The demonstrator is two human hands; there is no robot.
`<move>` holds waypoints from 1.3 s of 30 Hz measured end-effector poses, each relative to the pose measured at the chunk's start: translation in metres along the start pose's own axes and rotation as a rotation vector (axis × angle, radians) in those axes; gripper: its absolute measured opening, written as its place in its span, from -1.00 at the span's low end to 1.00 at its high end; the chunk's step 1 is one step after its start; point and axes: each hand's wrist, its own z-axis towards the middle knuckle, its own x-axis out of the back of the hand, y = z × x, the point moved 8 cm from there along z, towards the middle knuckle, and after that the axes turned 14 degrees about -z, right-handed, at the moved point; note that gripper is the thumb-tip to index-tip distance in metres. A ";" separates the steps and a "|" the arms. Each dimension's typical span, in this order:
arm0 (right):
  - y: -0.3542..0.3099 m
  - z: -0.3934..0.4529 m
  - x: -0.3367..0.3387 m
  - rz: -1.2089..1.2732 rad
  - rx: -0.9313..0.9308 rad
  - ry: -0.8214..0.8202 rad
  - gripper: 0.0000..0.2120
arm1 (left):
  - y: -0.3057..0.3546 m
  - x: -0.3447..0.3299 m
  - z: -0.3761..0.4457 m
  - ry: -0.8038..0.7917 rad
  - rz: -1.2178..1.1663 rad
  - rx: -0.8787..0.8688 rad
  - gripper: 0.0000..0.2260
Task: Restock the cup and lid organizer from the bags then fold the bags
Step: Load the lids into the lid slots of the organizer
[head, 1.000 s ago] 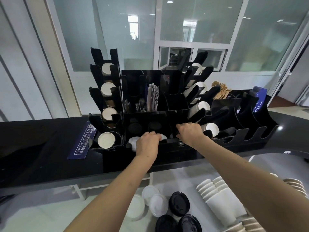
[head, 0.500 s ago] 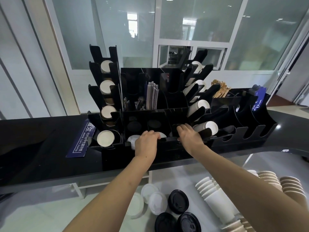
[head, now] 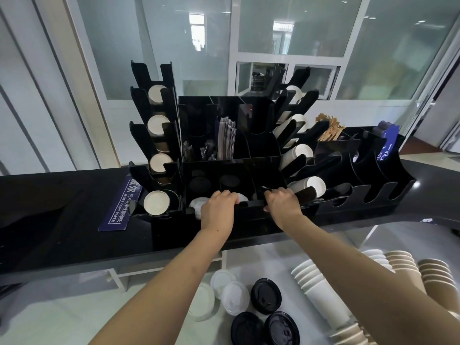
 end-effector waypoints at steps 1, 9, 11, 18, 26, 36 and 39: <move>0.000 0.000 0.001 -0.020 0.010 0.009 -0.70 | 0.000 0.000 0.000 0.004 -0.002 -0.001 -0.66; -0.002 -0.015 -0.008 -0.010 0.006 0.018 -0.86 | -0.003 -0.004 -0.003 0.049 -0.002 -0.002 -0.68; -0.002 -0.017 -0.007 0.009 0.005 0.045 -0.86 | -0.003 -0.003 -0.004 0.060 -0.007 -0.007 -0.68; -0.004 -0.020 -0.005 0.022 -0.012 0.089 -0.82 | -0.006 -0.010 -0.008 0.027 -0.033 -0.032 -0.59; -0.009 -0.038 -0.001 0.313 0.018 0.243 -0.47 | -0.008 -0.022 -0.021 -0.012 -0.103 -0.093 -0.53; -0.060 -0.153 -0.035 0.810 0.027 0.381 -0.71 | -0.051 -0.091 -0.144 -0.026 -0.477 0.130 -0.77; -0.084 -0.170 -0.088 0.830 0.006 0.042 -0.67 | -0.071 -0.126 -0.173 -0.134 -0.480 0.258 -0.79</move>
